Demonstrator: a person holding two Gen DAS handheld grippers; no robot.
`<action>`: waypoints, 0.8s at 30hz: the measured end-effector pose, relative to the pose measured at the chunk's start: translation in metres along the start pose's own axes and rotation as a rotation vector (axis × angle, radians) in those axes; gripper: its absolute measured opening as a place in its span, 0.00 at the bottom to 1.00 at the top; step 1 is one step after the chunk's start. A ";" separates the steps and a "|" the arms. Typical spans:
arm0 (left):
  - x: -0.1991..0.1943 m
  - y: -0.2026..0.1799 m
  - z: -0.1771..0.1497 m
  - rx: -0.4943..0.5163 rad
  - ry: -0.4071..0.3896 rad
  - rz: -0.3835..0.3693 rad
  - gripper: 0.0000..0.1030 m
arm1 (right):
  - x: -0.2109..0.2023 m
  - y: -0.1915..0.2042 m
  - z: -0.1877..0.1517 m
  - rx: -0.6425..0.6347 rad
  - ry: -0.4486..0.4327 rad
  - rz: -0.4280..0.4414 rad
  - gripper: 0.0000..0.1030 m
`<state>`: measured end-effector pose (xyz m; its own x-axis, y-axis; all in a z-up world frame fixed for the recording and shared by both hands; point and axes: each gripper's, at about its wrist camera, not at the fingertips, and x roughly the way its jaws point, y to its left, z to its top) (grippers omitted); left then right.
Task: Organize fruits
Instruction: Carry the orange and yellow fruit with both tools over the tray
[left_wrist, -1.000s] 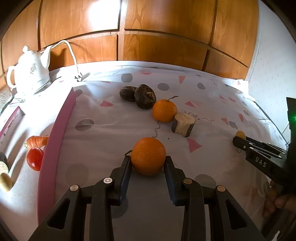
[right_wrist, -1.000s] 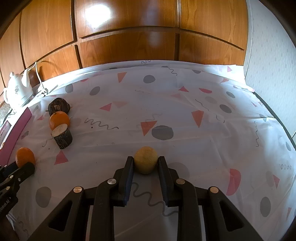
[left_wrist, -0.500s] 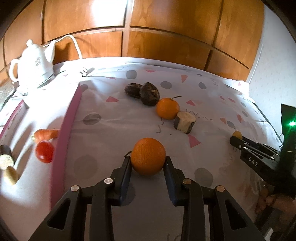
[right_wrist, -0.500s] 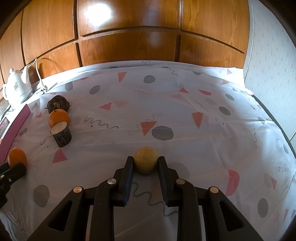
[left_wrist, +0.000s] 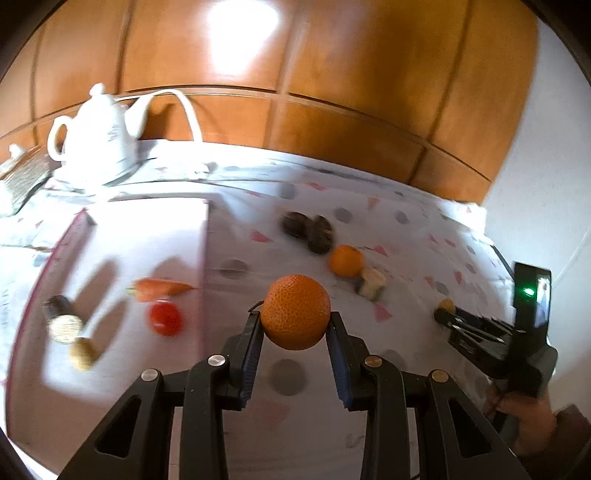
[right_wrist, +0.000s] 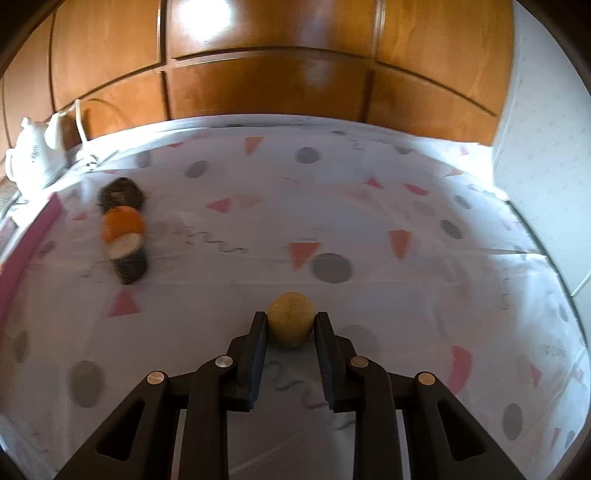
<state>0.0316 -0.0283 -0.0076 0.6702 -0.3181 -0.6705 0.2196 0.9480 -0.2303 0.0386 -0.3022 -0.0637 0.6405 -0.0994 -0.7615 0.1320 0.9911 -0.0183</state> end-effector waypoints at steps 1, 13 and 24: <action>-0.002 0.008 0.002 -0.020 -0.003 0.010 0.34 | -0.003 0.004 0.002 0.001 0.003 0.026 0.25; -0.020 0.106 0.017 -0.210 -0.049 0.189 0.34 | -0.056 0.126 0.020 -0.171 -0.037 0.467 0.25; -0.016 0.128 0.021 -0.247 -0.042 0.307 0.34 | -0.079 0.224 0.009 -0.385 -0.033 0.657 0.25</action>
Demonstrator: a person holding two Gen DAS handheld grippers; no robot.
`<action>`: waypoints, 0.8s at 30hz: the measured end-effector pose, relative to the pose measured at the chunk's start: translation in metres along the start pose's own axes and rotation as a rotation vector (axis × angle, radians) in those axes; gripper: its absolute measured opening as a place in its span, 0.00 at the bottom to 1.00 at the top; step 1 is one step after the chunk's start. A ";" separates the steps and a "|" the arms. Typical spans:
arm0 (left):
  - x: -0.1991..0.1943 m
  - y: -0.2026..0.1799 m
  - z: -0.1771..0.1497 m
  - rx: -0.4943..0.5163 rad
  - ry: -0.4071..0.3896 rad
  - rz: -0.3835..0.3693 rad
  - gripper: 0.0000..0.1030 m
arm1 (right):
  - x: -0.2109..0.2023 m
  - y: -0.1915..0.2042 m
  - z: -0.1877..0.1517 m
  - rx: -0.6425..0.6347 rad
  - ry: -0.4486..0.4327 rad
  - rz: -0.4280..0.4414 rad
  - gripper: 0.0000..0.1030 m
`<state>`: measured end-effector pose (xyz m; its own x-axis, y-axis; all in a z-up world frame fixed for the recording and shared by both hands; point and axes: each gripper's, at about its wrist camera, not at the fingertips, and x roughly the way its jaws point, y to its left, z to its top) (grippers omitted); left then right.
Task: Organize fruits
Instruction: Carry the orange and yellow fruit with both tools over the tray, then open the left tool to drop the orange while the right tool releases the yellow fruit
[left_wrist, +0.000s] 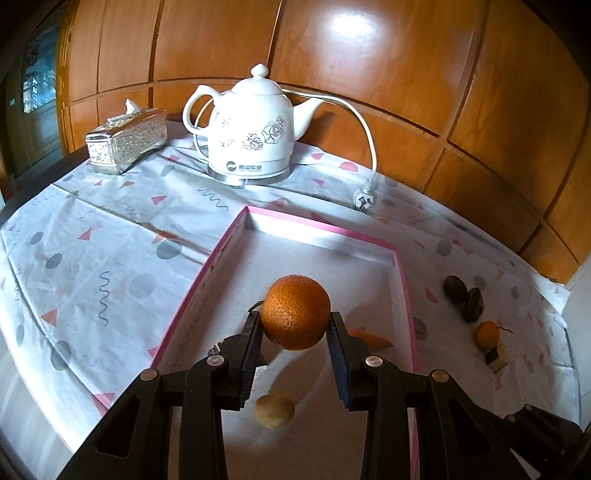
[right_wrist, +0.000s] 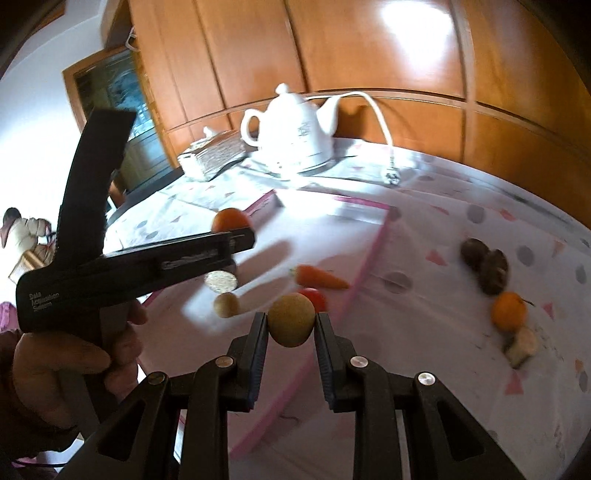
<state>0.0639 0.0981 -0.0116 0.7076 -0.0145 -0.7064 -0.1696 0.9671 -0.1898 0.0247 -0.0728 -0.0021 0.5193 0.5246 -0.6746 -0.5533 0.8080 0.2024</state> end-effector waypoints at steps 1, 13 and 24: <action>0.002 0.001 0.002 -0.001 0.001 0.003 0.34 | 0.002 0.001 0.000 0.001 0.001 0.002 0.25; -0.011 0.004 0.001 0.002 -0.040 0.023 0.42 | 0.027 0.005 0.006 0.043 0.014 0.003 0.33; -0.019 0.000 -0.010 0.005 -0.037 0.017 0.43 | 0.019 0.003 -0.002 0.094 -0.007 -0.019 0.35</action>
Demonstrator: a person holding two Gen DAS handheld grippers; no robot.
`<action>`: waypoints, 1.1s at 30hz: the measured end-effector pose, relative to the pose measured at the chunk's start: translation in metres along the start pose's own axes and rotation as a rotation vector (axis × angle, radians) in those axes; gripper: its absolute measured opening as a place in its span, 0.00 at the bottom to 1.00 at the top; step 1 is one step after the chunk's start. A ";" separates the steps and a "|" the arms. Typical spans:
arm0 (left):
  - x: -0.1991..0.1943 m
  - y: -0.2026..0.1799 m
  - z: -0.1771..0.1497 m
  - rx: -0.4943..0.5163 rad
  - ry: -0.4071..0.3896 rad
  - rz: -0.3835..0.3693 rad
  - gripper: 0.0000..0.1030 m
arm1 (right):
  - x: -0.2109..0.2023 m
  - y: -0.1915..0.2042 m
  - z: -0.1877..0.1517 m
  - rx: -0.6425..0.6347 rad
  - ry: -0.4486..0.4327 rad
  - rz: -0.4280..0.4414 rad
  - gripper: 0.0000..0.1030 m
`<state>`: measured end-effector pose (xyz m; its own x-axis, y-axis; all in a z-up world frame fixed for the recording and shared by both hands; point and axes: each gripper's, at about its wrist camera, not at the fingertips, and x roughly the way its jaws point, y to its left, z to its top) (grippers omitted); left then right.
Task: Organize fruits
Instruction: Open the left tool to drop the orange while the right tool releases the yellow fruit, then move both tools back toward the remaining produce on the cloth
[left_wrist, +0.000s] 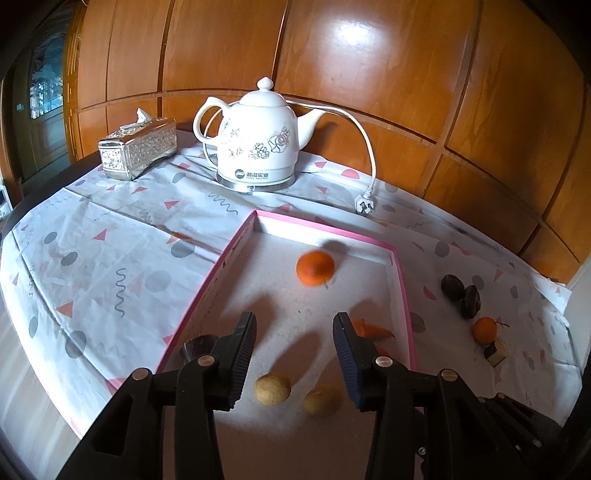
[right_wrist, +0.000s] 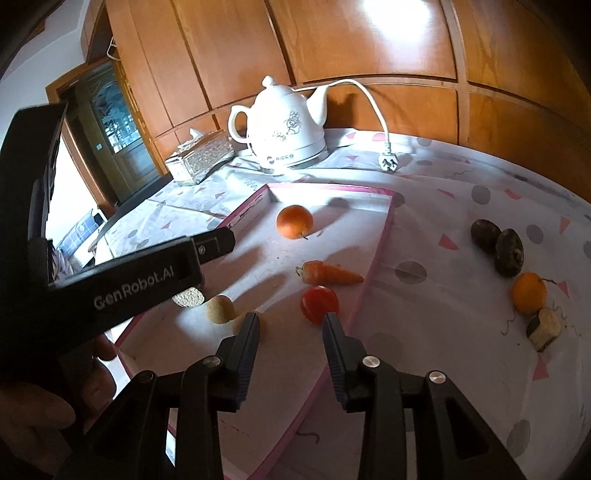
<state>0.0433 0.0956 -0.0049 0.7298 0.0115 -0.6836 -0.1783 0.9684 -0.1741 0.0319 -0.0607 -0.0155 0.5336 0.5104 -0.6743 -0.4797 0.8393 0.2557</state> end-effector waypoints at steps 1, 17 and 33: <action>0.000 0.000 -0.001 0.001 0.000 0.001 0.43 | -0.002 -0.001 0.000 0.004 -0.004 -0.004 0.35; -0.004 -0.011 -0.015 0.034 0.014 -0.011 0.46 | -0.024 -0.017 -0.002 0.071 -0.077 -0.093 0.35; -0.012 -0.064 -0.029 0.171 0.008 -0.106 0.58 | -0.049 -0.103 -0.031 0.280 -0.094 -0.287 0.43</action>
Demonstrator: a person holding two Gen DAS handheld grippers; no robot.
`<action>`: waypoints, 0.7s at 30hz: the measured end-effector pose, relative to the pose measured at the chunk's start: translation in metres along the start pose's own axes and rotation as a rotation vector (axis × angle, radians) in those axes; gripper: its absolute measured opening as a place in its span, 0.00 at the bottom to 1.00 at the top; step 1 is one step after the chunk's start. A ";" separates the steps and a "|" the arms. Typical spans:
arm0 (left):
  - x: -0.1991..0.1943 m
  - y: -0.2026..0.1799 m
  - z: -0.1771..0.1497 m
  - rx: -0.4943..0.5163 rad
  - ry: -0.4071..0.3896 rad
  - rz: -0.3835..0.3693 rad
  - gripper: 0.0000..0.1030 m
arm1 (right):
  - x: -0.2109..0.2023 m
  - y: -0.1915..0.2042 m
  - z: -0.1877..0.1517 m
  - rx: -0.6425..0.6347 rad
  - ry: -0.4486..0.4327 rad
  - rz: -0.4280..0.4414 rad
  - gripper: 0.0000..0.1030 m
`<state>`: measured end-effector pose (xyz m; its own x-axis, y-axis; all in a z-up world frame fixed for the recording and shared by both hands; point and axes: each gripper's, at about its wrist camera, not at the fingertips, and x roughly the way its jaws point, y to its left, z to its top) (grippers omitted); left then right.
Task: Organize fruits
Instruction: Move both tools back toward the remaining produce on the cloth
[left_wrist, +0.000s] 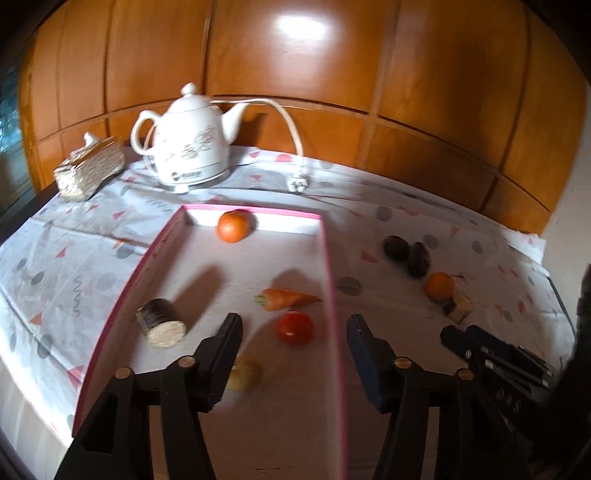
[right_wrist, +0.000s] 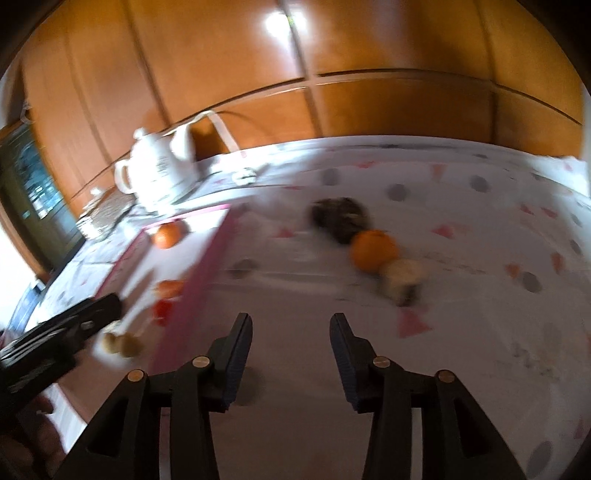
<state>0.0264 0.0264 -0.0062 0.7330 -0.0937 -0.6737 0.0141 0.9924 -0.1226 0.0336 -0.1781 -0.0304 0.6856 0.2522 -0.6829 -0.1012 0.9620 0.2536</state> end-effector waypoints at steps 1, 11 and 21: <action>0.000 -0.004 0.000 0.010 0.001 -0.005 0.59 | -0.001 -0.009 0.000 0.018 -0.003 -0.021 0.43; 0.004 -0.041 0.001 0.072 0.025 -0.098 0.66 | 0.010 -0.062 0.007 0.077 0.025 -0.121 0.43; 0.019 -0.065 -0.004 0.114 0.065 -0.140 0.69 | 0.039 -0.063 0.023 -0.001 0.067 -0.118 0.43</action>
<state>0.0367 -0.0399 -0.0147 0.6727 -0.2330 -0.7022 0.1925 0.9716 -0.1379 0.0831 -0.2315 -0.0574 0.6428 0.1437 -0.7525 -0.0232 0.9854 0.1684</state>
